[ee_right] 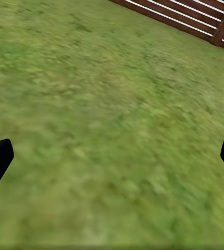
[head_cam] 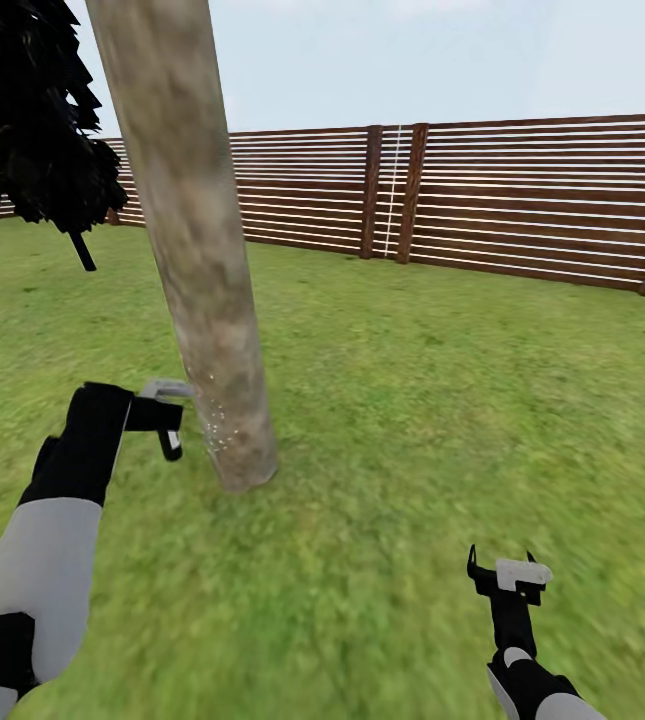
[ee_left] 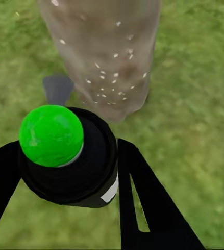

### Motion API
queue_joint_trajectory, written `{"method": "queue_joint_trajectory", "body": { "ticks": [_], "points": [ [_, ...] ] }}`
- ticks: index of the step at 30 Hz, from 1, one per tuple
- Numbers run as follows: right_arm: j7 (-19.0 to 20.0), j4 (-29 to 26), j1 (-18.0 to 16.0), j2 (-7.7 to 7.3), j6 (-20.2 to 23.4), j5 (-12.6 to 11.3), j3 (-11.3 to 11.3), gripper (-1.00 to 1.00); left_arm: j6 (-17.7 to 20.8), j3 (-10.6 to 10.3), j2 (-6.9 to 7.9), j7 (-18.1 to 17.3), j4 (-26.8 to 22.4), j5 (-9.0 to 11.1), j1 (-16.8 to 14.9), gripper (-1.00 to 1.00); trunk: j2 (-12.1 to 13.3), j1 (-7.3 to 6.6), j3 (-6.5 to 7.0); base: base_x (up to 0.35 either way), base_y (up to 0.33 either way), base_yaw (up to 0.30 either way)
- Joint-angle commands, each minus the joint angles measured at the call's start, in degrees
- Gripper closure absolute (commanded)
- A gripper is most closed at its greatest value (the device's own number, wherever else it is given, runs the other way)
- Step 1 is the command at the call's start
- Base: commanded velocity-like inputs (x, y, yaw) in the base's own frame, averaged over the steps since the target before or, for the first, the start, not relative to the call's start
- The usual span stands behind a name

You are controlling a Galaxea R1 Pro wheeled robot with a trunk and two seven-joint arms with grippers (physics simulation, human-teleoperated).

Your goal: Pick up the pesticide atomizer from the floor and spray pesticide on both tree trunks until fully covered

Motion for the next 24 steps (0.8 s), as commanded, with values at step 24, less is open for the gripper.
{"method": "queue_joint_trajectory", "body": {
  "ticks": [24],
  "points": [
    [-0.37, 0.12, -0.06, 0.17, -0.14, 0.7, -0.1, -1.0, -0.25, 3.47, 0.53, 2.48, 1.46, -0.83, 1.68, 1.0, -0.02, -0.01, -0.05, 0.0, -0.238, 0.135]
  ]
}}
